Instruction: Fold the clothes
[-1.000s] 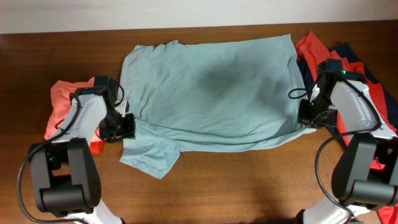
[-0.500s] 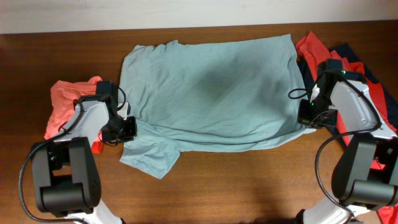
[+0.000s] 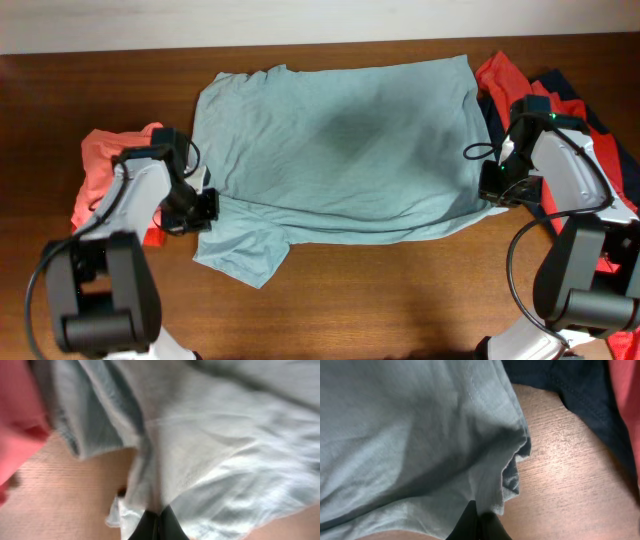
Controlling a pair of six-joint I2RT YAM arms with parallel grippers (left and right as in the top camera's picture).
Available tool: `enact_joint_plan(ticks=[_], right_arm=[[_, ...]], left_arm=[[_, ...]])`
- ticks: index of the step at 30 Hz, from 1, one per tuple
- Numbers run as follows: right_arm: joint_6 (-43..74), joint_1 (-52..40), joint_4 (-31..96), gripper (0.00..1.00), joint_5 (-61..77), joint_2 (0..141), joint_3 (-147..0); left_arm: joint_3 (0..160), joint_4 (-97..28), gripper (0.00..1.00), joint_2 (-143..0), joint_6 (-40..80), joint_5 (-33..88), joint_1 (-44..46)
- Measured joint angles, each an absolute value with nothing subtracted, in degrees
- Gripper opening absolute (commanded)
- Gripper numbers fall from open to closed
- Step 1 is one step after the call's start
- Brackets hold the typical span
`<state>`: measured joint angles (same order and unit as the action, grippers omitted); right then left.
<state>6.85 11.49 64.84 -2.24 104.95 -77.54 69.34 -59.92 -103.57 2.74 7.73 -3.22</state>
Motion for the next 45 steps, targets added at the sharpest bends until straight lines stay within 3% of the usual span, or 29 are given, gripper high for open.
enact_joint_plan(ticks=[13,41,45], right_arm=[[6.9,11.6,62.8,0.04,-2.0,101.6,-77.6],[6.2,11.7,41.8,0.05,-2.0,103.9,-77.6],[6.0,11.7,40.1,0.09,-2.0,106.5,-77.6]], left_arm=[[72.8,-57.4,0.00,-82.1,2.6,9.2,-3.2],[72.8,-38.8,0.00,-97.1,2.6,9.2,-3.2],[72.8,-37.4,0.00,-97.1,2.6,8.8,-3.2]])
